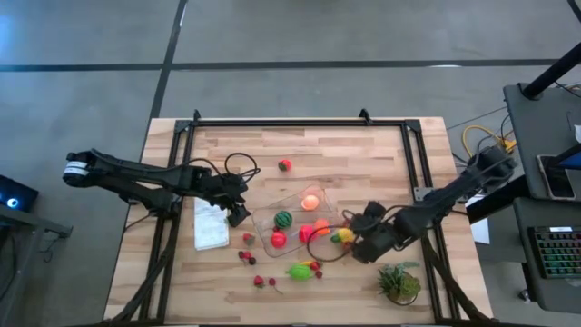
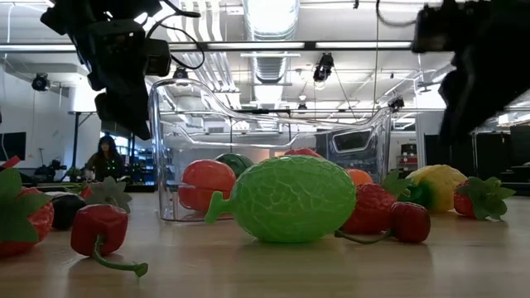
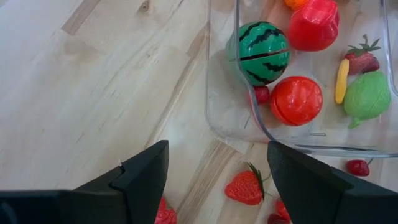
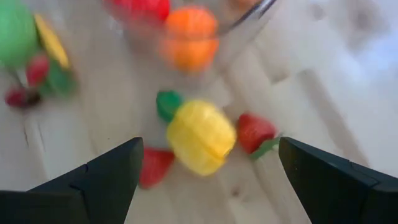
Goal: Pick and placing Produce into tupperware
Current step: Put the pineapple into the transparent bin
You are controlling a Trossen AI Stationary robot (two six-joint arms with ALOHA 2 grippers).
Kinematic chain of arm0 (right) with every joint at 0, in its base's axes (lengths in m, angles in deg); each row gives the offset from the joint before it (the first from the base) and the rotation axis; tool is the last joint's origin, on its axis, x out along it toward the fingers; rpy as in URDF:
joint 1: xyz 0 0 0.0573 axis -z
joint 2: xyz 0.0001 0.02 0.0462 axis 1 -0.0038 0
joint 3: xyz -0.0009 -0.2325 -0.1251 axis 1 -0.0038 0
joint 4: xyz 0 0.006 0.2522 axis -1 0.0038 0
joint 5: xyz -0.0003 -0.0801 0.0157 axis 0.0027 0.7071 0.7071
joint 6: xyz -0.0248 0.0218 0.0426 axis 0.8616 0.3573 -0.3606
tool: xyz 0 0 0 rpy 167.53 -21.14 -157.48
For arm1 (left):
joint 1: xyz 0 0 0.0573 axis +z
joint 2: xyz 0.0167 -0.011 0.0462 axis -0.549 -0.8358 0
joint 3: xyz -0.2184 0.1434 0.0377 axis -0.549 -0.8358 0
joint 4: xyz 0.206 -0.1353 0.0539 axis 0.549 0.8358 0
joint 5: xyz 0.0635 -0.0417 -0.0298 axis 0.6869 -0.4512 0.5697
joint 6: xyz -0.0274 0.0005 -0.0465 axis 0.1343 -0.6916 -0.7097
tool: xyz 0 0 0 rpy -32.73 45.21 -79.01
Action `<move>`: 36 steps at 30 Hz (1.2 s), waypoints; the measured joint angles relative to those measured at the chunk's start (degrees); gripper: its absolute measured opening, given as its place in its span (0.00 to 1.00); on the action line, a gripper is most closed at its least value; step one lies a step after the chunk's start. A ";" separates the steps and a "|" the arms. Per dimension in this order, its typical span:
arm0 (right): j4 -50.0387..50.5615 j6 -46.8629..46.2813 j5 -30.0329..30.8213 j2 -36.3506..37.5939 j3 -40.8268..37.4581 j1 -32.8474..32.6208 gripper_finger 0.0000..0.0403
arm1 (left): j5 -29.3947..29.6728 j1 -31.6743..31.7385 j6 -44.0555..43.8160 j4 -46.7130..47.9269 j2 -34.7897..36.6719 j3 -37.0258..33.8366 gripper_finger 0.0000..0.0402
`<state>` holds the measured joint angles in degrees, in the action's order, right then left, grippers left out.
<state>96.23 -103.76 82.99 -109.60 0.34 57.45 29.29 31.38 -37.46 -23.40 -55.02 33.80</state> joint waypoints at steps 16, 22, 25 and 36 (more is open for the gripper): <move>5.05 10.38 -2.18 -11.68 7.50 0.11 0.91 | -0.02 0.00 0.02 0.02 0.02 0.00 0.64; 4.67 10.94 -2.03 -14.20 8.91 0.12 0.91 | -0.02 0.00 0.04 0.01 0.04 -0.02 0.64; 3.95 11.21 -1.98 -14.31 9.01 0.13 0.91 | -0.02 0.02 0.17 0.01 0.04 -0.02 0.64; 3.20 10.78 -0.64 -14.44 8.64 0.52 0.78 | 0.03 0.00 0.58 0.00 -0.04 -0.07 0.64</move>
<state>99.43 -92.99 82.35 -124.04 8.98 57.97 29.32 31.38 -36.88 -23.40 -55.06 33.74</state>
